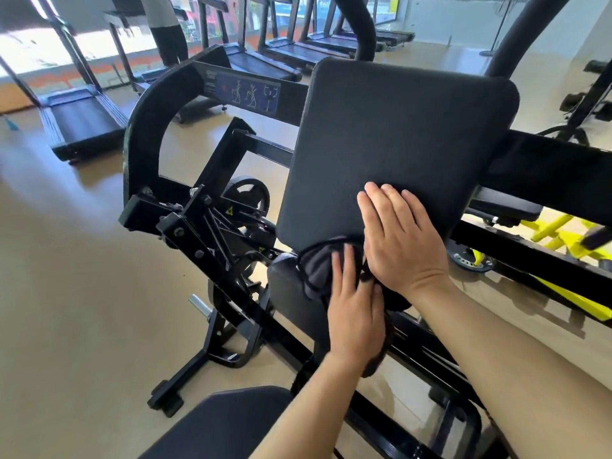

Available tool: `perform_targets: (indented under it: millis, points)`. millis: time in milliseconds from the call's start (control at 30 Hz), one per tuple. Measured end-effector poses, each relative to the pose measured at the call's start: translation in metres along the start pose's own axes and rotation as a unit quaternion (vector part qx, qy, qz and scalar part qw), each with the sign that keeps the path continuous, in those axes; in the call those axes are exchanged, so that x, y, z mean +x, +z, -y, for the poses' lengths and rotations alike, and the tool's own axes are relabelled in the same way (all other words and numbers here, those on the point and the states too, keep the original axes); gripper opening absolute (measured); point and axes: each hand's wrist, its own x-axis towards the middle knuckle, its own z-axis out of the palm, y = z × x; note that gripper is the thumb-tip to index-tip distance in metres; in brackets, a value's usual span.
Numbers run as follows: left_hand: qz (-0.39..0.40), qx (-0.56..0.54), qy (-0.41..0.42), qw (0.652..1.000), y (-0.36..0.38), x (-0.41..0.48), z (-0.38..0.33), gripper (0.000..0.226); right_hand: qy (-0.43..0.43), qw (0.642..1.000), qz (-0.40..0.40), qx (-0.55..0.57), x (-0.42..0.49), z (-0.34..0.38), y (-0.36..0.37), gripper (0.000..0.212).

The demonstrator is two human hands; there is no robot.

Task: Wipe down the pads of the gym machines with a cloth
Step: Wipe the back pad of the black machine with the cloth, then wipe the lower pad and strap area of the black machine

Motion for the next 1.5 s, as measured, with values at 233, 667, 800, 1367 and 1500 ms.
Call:
perform_targets:
  millis: [233,667,800,1367,1500]
  points:
    - [-0.009,0.258,0.065,0.964,-0.019,0.113,0.002,0.045,0.088,0.982,-0.008,0.164,-0.010,0.000,-0.017,0.047]
    - [0.057,0.223,0.269,0.935,-0.012,-0.014,0.008,0.044,0.222,0.950,0.055,0.211,-0.112,0.007,-0.056,0.047]
    - [-0.039,0.110,0.148,0.982,-0.035,-0.022,0.000,0.032,0.226,0.934,0.096,0.261,-0.124,0.024,-0.065,0.046]
    - [-0.252,-0.209,-0.359,0.874,-0.114,0.065,0.074,0.022,0.324,0.845,0.166,0.393,-0.146,0.056,-0.046,0.021]
    - [-0.187,-0.141,-0.286,0.929,-0.100,0.082,0.084,0.030,0.498,0.750,0.191,0.391,-0.143,0.047,-0.033,0.020]
